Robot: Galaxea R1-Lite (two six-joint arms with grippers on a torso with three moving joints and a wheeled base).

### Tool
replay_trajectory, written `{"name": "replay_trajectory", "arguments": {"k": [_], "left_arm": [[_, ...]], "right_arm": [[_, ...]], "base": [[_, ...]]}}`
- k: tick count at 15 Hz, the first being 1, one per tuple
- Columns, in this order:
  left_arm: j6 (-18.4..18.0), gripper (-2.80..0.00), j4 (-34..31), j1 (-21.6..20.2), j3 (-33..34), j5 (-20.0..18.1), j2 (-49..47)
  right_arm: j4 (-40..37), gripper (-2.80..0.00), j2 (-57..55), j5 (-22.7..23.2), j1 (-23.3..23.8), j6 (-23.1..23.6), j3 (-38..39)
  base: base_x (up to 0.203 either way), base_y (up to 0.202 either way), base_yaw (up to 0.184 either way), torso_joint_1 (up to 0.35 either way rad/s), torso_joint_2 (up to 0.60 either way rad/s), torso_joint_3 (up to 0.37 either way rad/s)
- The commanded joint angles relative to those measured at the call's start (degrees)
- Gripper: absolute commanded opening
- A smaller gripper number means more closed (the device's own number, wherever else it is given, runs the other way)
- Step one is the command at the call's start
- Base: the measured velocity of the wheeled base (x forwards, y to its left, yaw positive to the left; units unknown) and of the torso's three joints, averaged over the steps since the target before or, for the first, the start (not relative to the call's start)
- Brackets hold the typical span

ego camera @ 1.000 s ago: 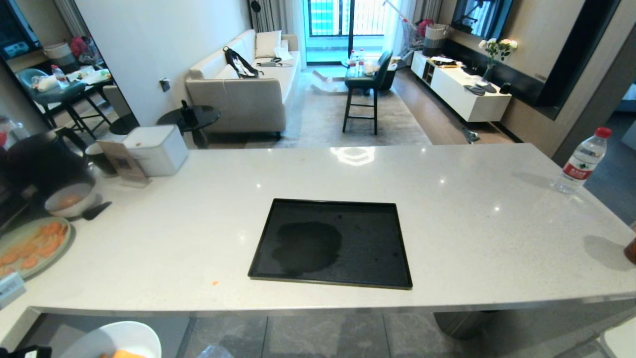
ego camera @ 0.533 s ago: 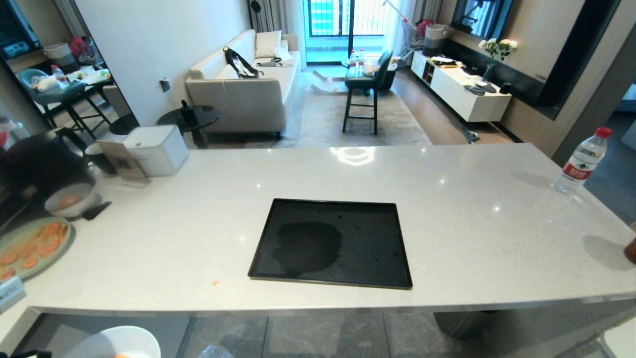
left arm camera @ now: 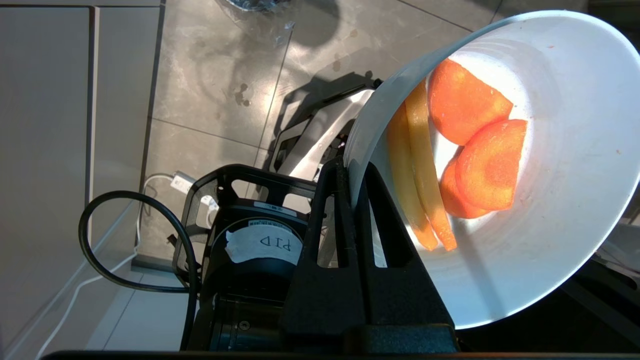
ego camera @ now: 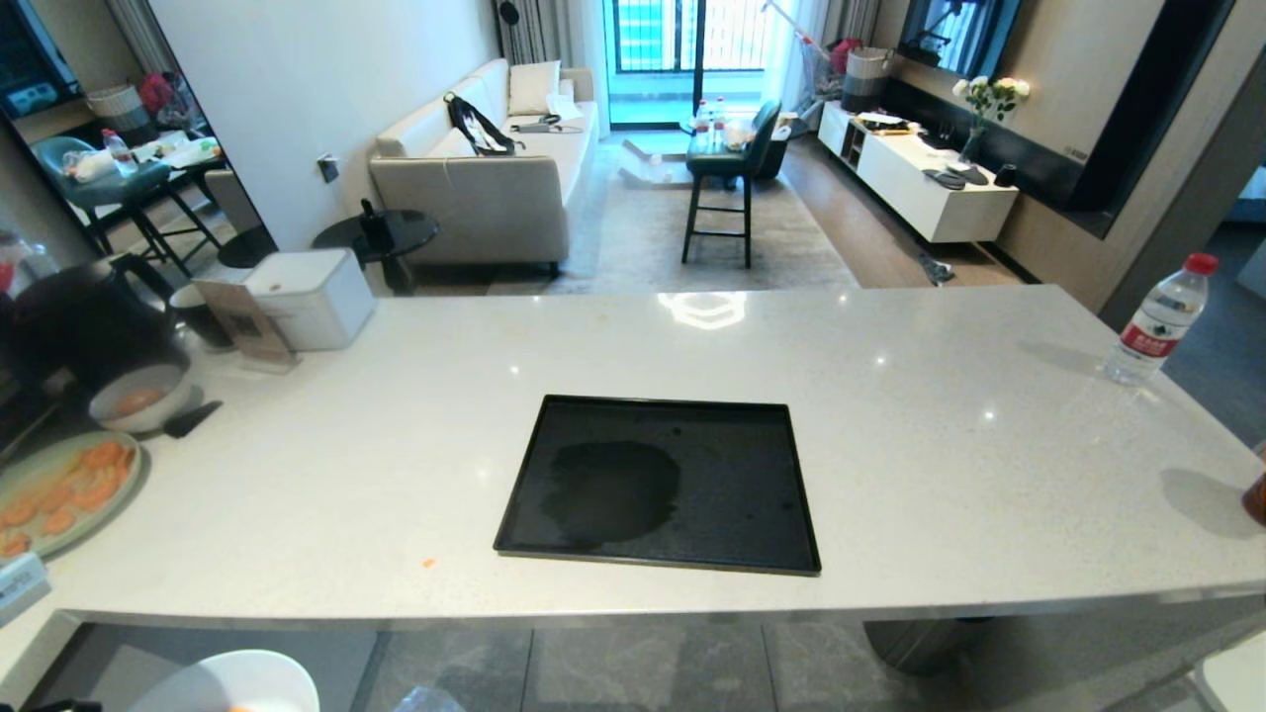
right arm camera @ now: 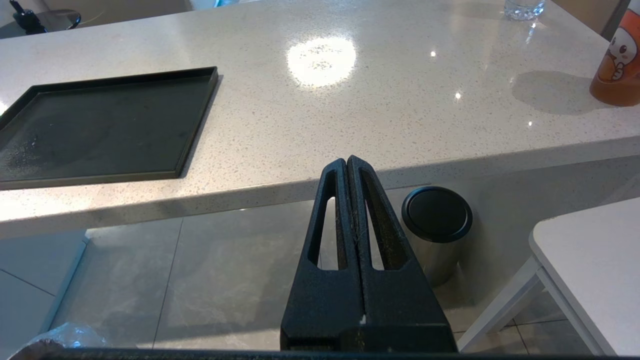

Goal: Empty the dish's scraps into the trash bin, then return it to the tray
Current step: Move the bowl over the trash can

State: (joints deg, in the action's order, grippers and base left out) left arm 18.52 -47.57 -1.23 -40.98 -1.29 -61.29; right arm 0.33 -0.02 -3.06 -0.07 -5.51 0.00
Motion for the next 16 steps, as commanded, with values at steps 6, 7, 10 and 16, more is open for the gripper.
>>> {"name": "replay_trajectory", "arguments": {"k": [6, 7, 10, 16], "left_arm": [[0.20, -2.80, -0.33, 0.00, 0.47, -0.03, -0.23], [0.20, -2.80, -0.24, 0.00, 0.47, -0.03, -0.25], [0.29, -2.80, -0.33, -0.09, 0.47, -0.03, -0.32], [0.20, -2.80, -0.33, 0.00, 0.47, 0.05, -0.31]], "right_arm": [[0.02, -2.80, 0.00, -0.02, -0.01, -0.03, 0.00], [0.02, -2.80, 0.02, -0.02, -0.01, -0.03, 0.00], [0.02, -2.80, -0.06, -0.02, -0.01, -0.03, 0.00], [0.02, -2.80, 0.02, -0.02, -0.01, -0.03, 0.00]], "base": [[0.000, 0.000, 0.000, -0.042, 0.09, 0.056], [0.000, 0.000, 0.000, -0.123, 0.29, 0.161], [0.000, 0.000, 0.000, -0.123, 0.30, 0.172], [0.000, 0.000, 0.000, -0.131, 0.31, 0.183]]}}
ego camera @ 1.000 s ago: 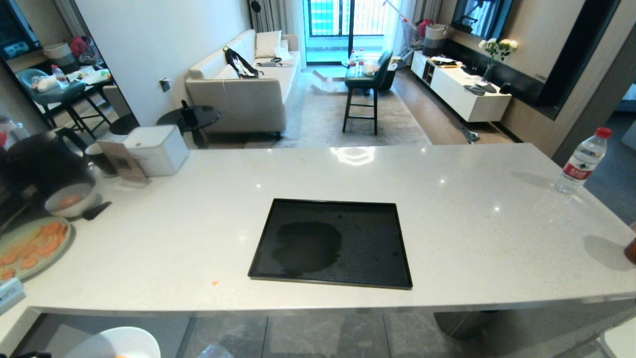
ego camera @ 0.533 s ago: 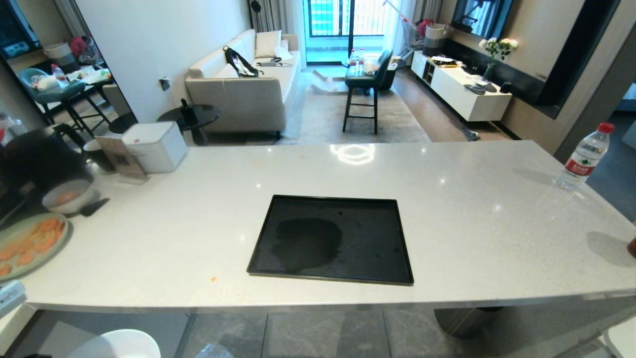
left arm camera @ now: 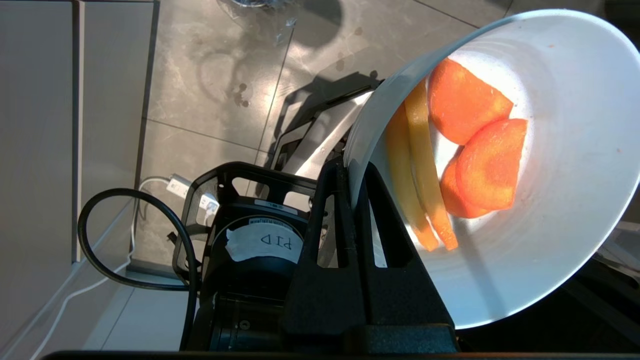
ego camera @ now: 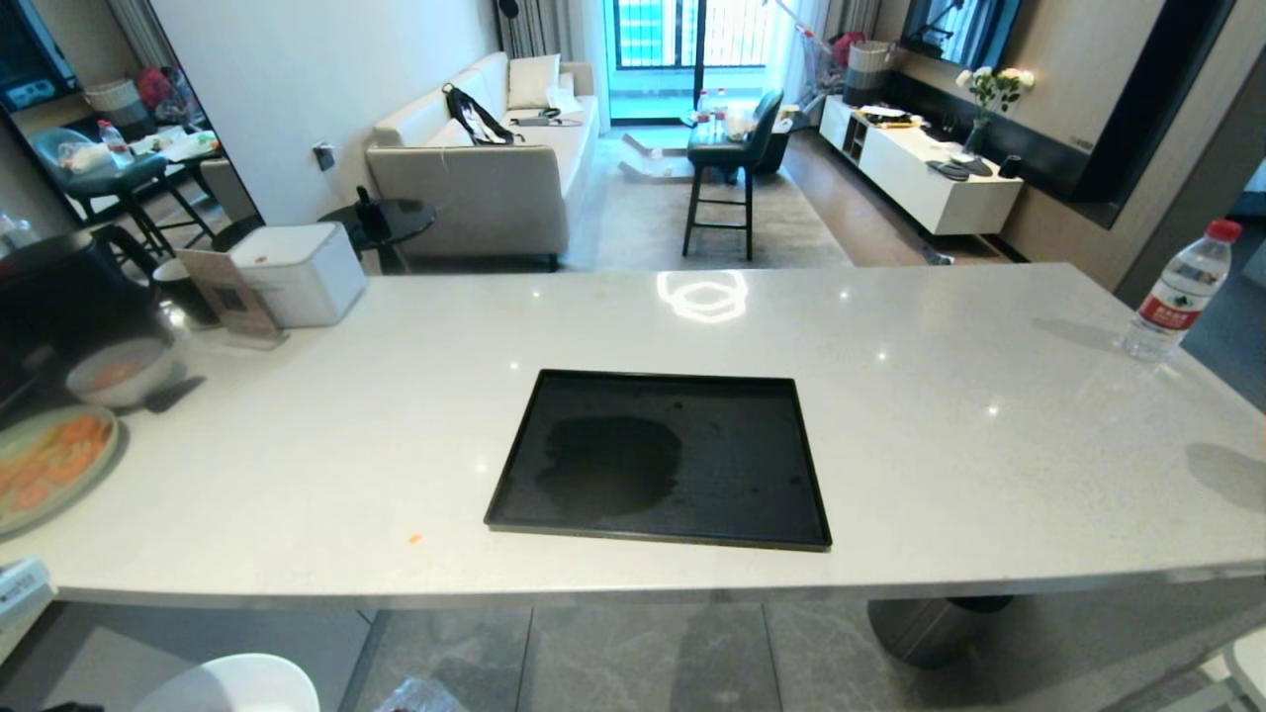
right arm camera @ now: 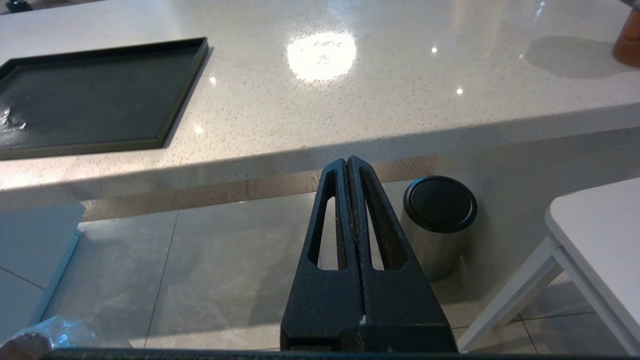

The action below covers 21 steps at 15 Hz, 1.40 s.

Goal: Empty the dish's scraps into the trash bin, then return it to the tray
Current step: Move the bowl over the trash can

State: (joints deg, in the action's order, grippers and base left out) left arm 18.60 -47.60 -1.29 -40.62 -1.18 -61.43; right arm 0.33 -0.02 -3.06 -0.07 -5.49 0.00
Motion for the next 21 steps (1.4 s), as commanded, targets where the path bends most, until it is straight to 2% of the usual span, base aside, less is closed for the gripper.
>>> {"name": "replay_trajectory", "arguments": {"k": [1, 10, 21], "left_arm": [[0.09, -2.80, -0.30, 0.06, 0.10, -0.05, -0.10], [0.12, -2.80, -0.28, 0.06, 1.33, -0.05, 0.08], [0.38, -2.80, -0.30, 0.06, 1.38, -0.05, 0.57]], "right_arm": [[0.02, -2.80, 0.02, -0.02, -0.01, 0.04, 0.00], [0.02, -2.80, 0.02, -0.02, -0.01, -0.05, 0.00], [0.02, -2.80, -0.01, -0.02, -0.01, -0.05, 0.00]], "base": [[0.000, 0.000, 0.000, -0.145, 0.33, 0.201], [0.000, 0.000, 0.000, -0.137, 0.36, 0.220], [0.000, 0.000, 0.000, -0.165, 0.53, 0.356]]}}
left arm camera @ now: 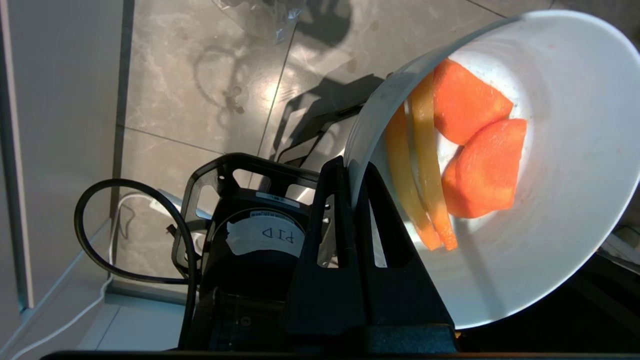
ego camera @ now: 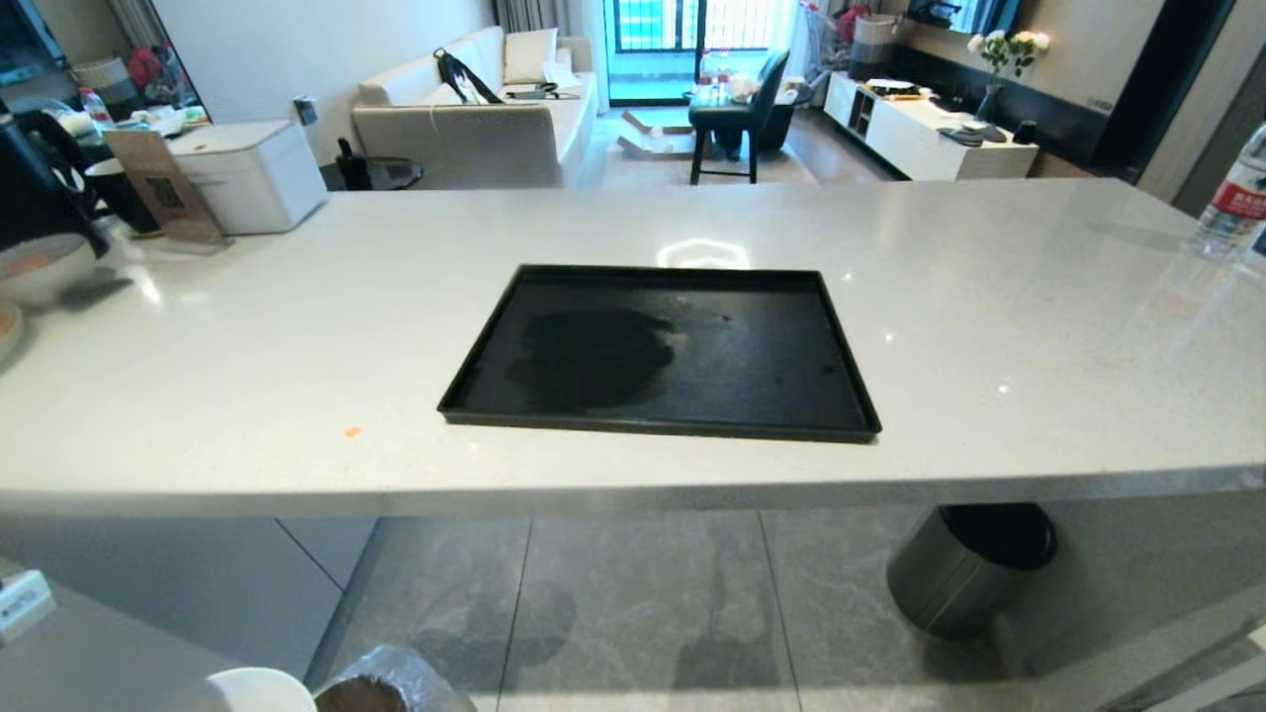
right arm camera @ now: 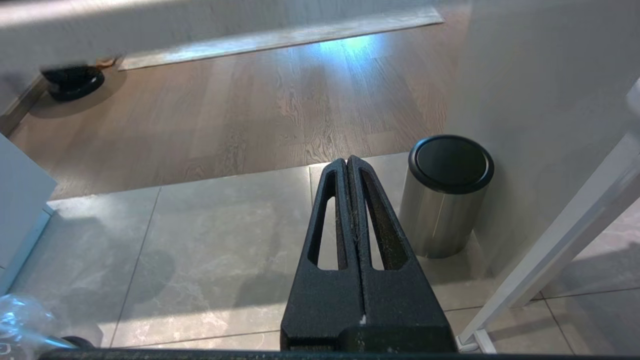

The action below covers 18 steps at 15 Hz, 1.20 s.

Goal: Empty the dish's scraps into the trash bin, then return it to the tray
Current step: Move the bowl over the trash can

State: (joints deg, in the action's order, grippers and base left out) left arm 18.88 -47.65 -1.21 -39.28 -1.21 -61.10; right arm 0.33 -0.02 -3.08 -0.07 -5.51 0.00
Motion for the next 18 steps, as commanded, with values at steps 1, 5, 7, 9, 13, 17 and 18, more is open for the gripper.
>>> {"name": "replay_trajectory", "arguments": {"k": [1, 5, 7, 9, 13, 17, 18], "left_arm": [[0.19, -2.80, -0.25, -0.02, 0.08, -0.02, 0.28], [0.36, -2.80, -0.25, -0.02, 0.43, -0.02, 0.79], [0.36, -2.80, -0.33, -0.02, 0.43, -0.02, 0.98], [0.19, -2.80, -0.25, -0.02, 0.43, -0.02, 1.07], [0.28, -2.80, -0.86, -0.02, 0.43, -0.02, 1.78], [0.28, -2.80, -0.95, -0.11, 0.78, -0.02, 2.30], [0.33, -2.80, -0.95, -0.02, 0.87, -0.02, 2.30]], "right_arm": [[0.02, -2.80, 0.02, 0.01, -0.01, -0.03, 0.00], [0.02, -2.80, 0.01, 0.01, -0.01, 0.01, 0.00], [0.02, -2.80, -0.01, 0.01, -0.01, -0.03, 0.00], [0.02, -2.80, 0.02, 0.01, -0.01, -0.02, -0.04], [0.02, -2.80, 0.02, 0.01, -0.01, -0.02, 0.00], [0.02, -2.80, 0.02, 0.01, -0.01, 0.01, 0.00], [0.02, -2.80, 0.02, 0.01, -0.01, -0.02, 0.00]], "base": [[0.000, 0.000, 0.000, -0.123, 0.50, 0.372], [0.000, 0.000, 0.000, -0.098, 0.48, 0.381], [0.000, 0.000, 0.000, -0.052, 0.46, 0.391], [0.000, 0.000, 0.000, -0.039, 0.45, 0.406], [0.000, 0.000, 0.000, 0.002, 0.43, 0.437], [0.000, 0.000, 0.000, 0.006, 0.13, 0.156], [0.000, 0.000, 0.000, 0.000, 0.00, 0.000]]}}
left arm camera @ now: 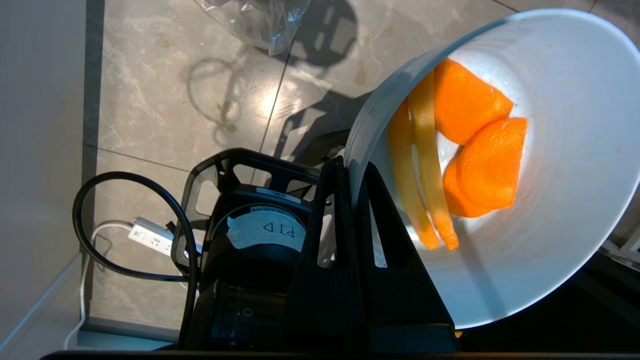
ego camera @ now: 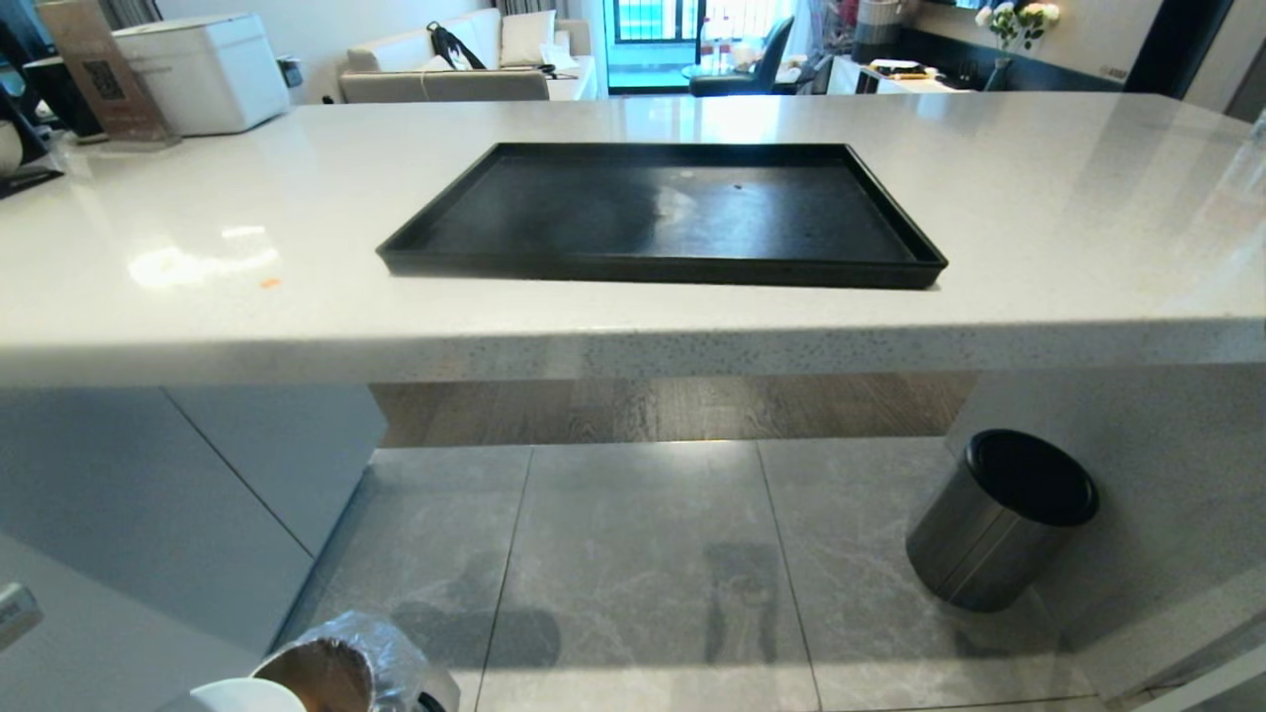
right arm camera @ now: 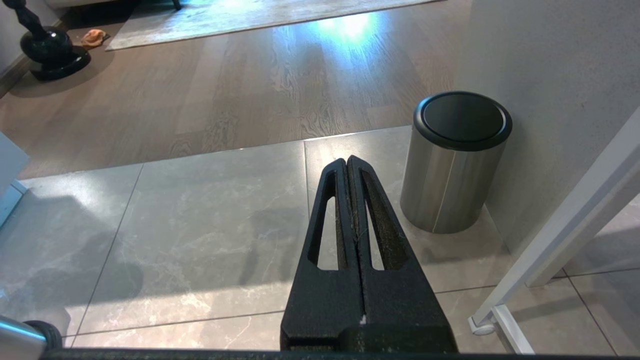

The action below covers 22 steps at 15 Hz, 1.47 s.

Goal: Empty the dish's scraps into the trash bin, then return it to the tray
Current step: Move the bowl over the trash can

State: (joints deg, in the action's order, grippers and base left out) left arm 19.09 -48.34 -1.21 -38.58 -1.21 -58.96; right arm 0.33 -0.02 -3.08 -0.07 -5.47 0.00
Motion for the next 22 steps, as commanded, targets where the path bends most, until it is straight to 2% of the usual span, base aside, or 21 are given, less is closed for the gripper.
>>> {"name": "replay_trajectory", "arguments": {"k": [1, 22], "left_arm": [[0.16, -2.80, -0.26, -0.10, 0.18, -0.02, 0.25], [-0.11, -2.80, -0.08, 0.06, 1.41, -0.20, 1.16]], "right_arm": [[0.02, -2.80, 0.02, 0.01, -0.01, 0.02, 0.00], [0.02, -2.80, 0.02, 0.01, -0.01, -0.01, -0.08]], "base": [[0.000, 0.000, 0.000, 0.000, 0.00, 0.000], [0.000, 0.000, 0.000, 0.004, 0.02, 0.018]]}}
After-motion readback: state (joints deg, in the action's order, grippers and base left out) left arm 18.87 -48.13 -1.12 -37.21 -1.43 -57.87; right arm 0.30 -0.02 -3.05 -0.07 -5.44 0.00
